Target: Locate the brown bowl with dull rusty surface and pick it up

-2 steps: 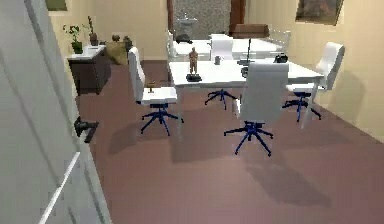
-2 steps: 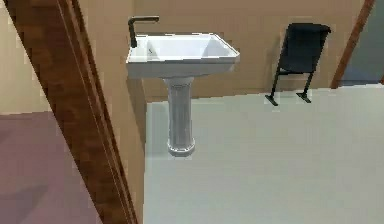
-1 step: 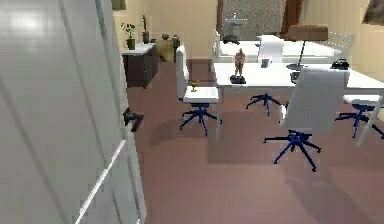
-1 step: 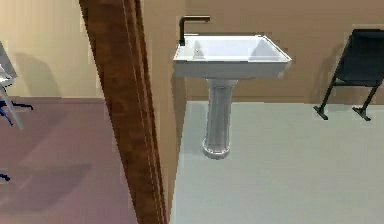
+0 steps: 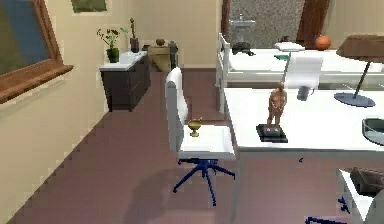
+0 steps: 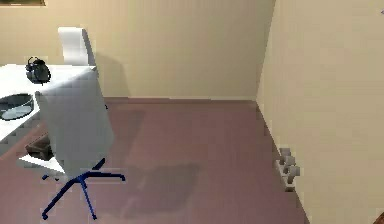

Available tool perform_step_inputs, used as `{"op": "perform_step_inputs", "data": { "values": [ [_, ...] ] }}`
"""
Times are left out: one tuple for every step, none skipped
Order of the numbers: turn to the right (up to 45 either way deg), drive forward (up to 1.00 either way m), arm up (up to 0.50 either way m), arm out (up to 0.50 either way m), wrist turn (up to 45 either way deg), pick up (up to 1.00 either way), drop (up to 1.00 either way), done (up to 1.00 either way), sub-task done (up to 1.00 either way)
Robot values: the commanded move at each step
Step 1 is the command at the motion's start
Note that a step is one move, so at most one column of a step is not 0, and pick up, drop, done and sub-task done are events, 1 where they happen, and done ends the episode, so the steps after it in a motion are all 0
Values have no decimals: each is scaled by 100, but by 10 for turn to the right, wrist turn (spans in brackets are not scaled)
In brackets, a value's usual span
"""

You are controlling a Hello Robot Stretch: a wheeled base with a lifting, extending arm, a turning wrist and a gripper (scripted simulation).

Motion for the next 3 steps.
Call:
{"op": "perform_step_inputs", "data": {
  "values": [
    [0,20,0,0,0,0,0,0,0],
    [-300,0,0,0,0,0,0,0,0],
    [0,100,0,0,0,0,0,0,0]
  ]
}}
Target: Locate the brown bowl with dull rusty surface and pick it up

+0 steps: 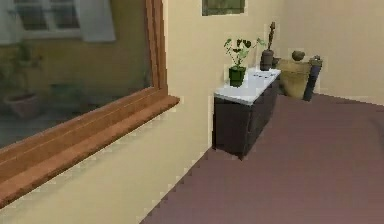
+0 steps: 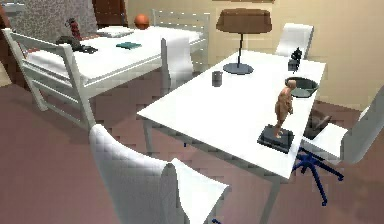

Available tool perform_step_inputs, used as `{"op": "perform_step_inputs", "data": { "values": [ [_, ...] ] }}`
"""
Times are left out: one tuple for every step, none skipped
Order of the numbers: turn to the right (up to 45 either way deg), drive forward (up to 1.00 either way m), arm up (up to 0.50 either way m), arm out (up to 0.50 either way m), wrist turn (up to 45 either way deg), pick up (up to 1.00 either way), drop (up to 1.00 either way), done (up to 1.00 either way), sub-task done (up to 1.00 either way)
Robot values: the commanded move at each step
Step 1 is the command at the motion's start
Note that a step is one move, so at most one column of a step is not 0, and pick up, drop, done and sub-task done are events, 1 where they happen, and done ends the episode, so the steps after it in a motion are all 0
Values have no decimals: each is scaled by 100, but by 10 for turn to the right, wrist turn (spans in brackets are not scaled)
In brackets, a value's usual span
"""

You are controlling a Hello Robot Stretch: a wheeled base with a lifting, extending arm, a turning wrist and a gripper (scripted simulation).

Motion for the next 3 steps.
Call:
{"op": "perform_step_inputs", "data": {
  "values": [
    [-60,0,0,0,0,0,0,0,0],
    [0,25,0,0,0,0,0,0,0],
    [390,0,0,0,0,0,0,0,0]
  ]
}}
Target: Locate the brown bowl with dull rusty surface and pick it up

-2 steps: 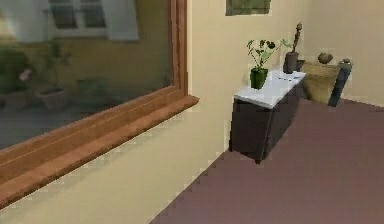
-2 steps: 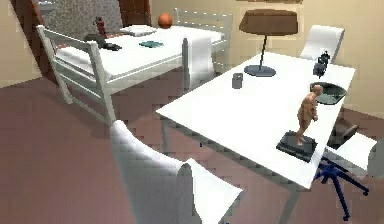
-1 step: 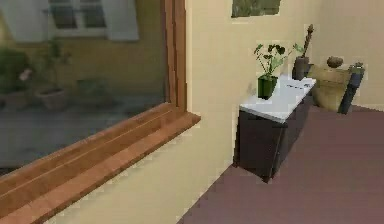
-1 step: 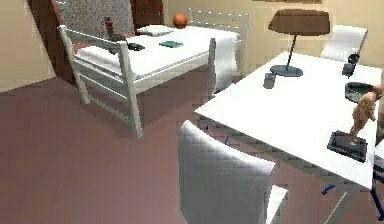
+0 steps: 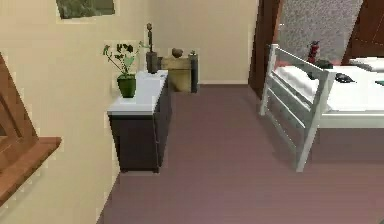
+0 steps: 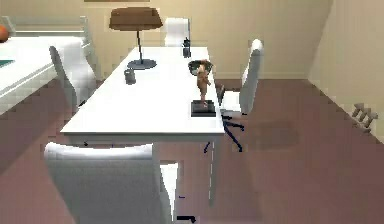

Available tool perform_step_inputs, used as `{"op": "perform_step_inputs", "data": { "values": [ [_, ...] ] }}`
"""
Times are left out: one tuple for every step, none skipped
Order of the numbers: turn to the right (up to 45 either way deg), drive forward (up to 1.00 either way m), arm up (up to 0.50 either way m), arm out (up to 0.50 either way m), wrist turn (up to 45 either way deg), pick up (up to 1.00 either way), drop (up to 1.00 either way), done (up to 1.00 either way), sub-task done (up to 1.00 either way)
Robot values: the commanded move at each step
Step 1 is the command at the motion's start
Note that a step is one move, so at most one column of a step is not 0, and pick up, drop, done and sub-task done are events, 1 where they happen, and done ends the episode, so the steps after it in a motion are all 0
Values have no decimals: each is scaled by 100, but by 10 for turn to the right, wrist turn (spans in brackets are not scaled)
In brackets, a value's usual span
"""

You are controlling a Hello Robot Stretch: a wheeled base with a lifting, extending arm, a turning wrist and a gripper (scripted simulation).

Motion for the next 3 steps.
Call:
{"op": "perform_step_inputs", "data": {
  "values": [
    [0,100,0,0,0,0,0,0,0],
    [0,100,0,0,0,0,0,0,0],
    [0,80,0,0,0,0,0,0,0]
  ]
}}
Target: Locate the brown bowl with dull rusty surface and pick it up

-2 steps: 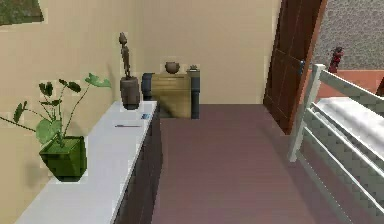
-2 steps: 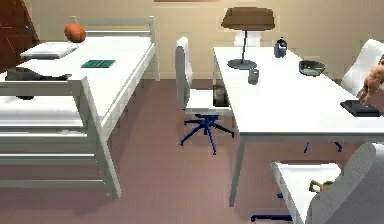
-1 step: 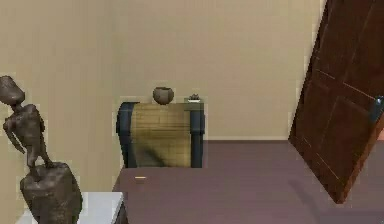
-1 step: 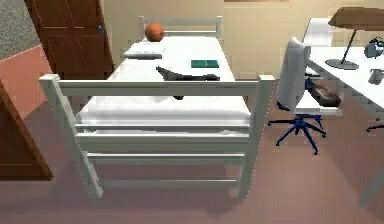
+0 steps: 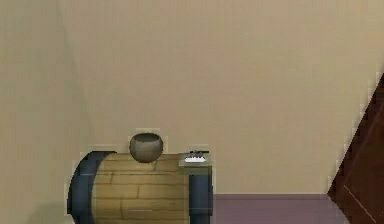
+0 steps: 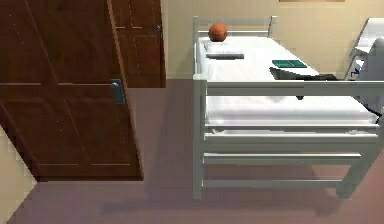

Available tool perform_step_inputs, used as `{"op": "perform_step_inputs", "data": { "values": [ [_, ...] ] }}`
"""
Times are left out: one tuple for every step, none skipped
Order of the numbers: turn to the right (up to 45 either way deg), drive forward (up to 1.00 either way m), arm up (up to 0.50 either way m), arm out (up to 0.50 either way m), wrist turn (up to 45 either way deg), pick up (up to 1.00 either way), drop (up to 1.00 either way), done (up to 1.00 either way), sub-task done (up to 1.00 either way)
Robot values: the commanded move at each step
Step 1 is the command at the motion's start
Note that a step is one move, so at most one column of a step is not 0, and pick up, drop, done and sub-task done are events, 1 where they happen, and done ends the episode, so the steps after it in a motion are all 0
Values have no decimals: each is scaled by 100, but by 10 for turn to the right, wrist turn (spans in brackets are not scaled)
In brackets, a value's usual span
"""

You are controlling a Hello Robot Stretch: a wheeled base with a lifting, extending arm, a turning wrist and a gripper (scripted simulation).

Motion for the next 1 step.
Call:
{"op": "perform_step_inputs", "data": {
  "values": [
    [-30,0,0,0,0,0,0,0,0]
  ]
}}
